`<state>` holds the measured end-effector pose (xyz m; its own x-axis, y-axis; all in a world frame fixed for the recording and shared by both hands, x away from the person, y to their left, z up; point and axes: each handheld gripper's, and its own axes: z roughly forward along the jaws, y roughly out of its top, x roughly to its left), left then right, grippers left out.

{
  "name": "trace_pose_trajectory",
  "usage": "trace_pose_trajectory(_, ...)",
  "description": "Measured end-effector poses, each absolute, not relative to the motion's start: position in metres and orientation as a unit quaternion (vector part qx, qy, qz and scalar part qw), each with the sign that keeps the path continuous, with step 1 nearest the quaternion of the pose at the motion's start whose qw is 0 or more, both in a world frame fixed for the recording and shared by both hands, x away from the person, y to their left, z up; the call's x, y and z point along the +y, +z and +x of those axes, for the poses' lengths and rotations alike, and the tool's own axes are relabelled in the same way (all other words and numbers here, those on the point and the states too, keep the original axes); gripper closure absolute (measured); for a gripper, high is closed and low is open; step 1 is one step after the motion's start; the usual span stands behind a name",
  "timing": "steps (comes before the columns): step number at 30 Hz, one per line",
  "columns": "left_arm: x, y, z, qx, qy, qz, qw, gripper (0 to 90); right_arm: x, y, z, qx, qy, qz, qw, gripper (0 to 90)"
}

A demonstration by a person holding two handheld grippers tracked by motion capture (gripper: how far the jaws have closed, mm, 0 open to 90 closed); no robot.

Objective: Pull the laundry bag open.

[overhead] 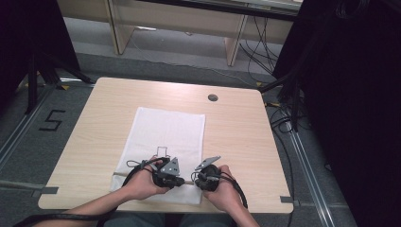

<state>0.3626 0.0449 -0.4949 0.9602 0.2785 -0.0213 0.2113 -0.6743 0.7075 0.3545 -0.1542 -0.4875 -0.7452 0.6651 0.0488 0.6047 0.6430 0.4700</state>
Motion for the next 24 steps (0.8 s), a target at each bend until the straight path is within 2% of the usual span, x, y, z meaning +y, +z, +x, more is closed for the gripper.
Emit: trace_pose_trajectory(24,0.051,-0.4926,0.363,0.128,0.049,0.915,0.379,87.2,-0.1542,-0.4875,0.3544,0.904,0.235,0.352,0.064,90.0)
